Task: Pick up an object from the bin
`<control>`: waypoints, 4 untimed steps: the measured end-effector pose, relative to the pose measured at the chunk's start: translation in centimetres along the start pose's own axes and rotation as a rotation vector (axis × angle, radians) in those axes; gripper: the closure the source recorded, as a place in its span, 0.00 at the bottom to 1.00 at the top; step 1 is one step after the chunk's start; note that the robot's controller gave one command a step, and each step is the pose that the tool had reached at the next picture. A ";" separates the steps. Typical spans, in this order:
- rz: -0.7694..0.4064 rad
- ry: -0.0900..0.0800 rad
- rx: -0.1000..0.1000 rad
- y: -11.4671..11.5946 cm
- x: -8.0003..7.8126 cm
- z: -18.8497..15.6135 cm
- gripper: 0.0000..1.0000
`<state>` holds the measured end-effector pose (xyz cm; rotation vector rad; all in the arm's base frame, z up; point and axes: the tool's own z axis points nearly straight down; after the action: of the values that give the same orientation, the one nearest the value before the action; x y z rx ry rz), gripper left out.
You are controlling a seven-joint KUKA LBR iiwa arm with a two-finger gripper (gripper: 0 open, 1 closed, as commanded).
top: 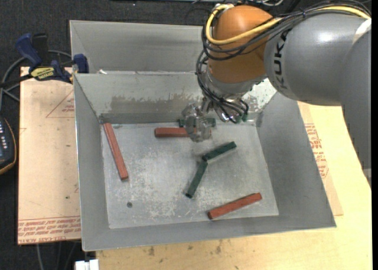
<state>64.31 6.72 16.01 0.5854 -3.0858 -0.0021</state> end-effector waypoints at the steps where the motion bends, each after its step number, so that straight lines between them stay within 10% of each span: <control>1: 0.020 -0.005 0.003 -1.7 2.6 -3.8 1.00; 2: -0.131 -0.002 -0.001 1.4 -1.7 2.6 1.00; 3: -0.127 -0.004 0.000 1.2 -1.7 2.4 0.00; 4: -0.127 -0.004 0.000 1.2 -1.7 2.4 1.00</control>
Offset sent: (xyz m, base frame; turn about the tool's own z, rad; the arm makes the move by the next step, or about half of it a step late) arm -0.0192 -0.0244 0.0354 0.0154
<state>65.47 8.50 13.64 0.7817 -3.0461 -0.0033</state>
